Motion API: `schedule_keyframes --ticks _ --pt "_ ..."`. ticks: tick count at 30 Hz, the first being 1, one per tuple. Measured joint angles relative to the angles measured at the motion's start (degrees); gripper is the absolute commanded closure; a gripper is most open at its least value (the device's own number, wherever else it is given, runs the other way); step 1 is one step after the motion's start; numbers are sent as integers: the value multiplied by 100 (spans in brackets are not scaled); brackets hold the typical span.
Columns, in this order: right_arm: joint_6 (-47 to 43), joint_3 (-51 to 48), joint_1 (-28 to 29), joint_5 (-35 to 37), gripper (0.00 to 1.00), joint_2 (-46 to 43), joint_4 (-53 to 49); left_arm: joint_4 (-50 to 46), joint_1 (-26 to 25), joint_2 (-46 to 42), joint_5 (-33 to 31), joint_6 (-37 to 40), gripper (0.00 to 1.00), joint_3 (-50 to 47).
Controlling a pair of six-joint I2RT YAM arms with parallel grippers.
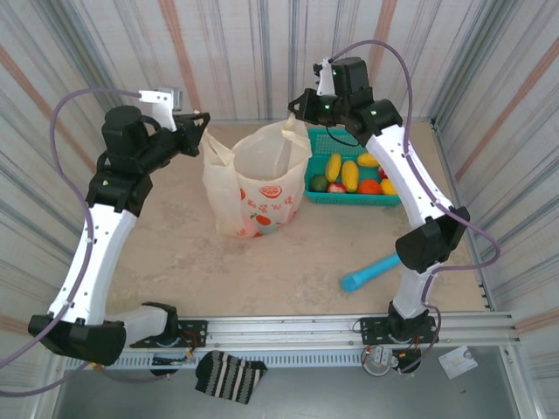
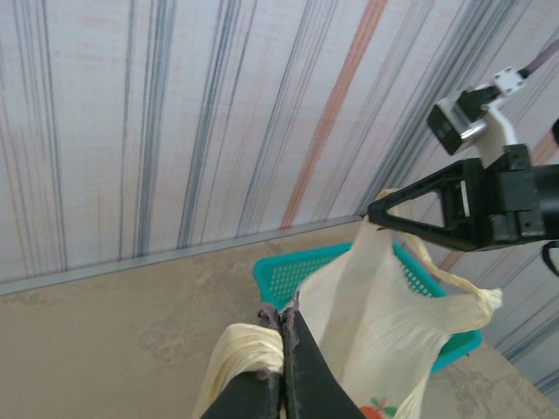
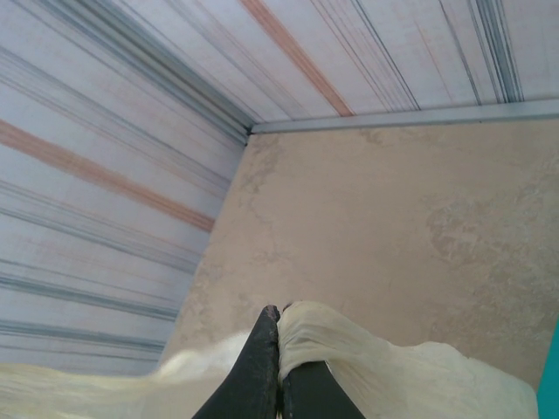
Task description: Place the fake fruits into the plastic bag and tie a complex knot
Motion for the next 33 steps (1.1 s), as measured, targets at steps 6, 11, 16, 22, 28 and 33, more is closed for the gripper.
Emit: schedule_keyframes --ticks 6,11,16,22,28,33 --pt "92 162 24 -72 100 4 48 63 -11 -57 463 -63 100 142" --pt "70 -133 101 -92 89 -20 181 304 -50 -332 881 -398 100 -420" --pt "13 -986 144 -87 52 -46 317 376 -55 -358 1204 -691 100 -1025" --pt "-199 -1226 120 35 19 -103 326 437 -81 -330 1425 -964 100 -1386" --pt "-448 -1231 59 221 9 -553 317 538 -192 -328 1513 -1049 100 -1386" --pt "-686 -1613 -39 520 11 -1248 402 573 -195 -328 1506 -1075 100 -1386"
